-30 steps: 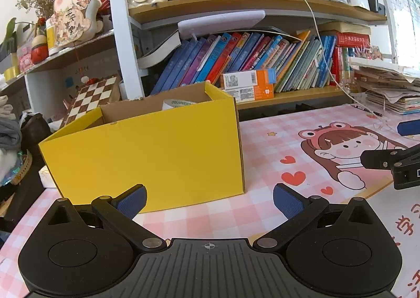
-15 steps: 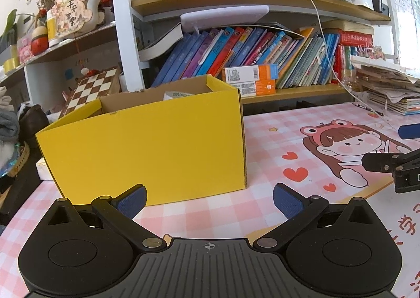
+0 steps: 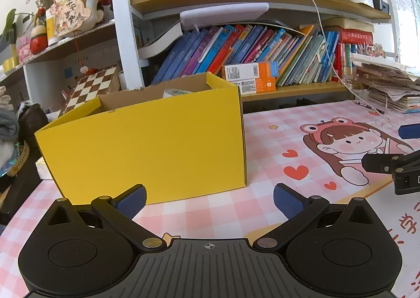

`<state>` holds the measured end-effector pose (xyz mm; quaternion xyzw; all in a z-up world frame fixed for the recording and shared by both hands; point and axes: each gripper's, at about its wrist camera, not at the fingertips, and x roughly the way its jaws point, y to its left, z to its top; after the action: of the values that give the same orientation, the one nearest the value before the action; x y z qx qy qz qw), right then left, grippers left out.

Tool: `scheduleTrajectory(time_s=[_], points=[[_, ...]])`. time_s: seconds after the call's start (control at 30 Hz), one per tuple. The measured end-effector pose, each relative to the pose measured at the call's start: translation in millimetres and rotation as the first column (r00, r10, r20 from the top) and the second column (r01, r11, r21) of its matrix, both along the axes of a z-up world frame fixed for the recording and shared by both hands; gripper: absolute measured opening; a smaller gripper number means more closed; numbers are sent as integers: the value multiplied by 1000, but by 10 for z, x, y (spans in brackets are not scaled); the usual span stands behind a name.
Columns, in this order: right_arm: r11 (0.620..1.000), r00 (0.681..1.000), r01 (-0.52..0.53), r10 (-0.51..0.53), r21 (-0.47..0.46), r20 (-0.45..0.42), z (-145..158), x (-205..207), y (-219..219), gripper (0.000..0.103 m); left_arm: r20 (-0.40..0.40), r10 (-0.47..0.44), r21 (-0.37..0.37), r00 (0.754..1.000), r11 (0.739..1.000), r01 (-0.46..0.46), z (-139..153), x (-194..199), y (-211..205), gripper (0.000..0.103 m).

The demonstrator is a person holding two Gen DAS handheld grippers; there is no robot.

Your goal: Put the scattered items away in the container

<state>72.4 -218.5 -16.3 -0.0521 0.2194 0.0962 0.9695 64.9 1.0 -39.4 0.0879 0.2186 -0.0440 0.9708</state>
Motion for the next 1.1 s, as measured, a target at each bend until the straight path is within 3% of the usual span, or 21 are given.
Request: scheduleTrajectory(time_s=[1.1], points=[[1000,1000,7,-8,-19,-6,1,11,36,103,1,-13,29,1000,1000,13,-12,-12,-53,103]])
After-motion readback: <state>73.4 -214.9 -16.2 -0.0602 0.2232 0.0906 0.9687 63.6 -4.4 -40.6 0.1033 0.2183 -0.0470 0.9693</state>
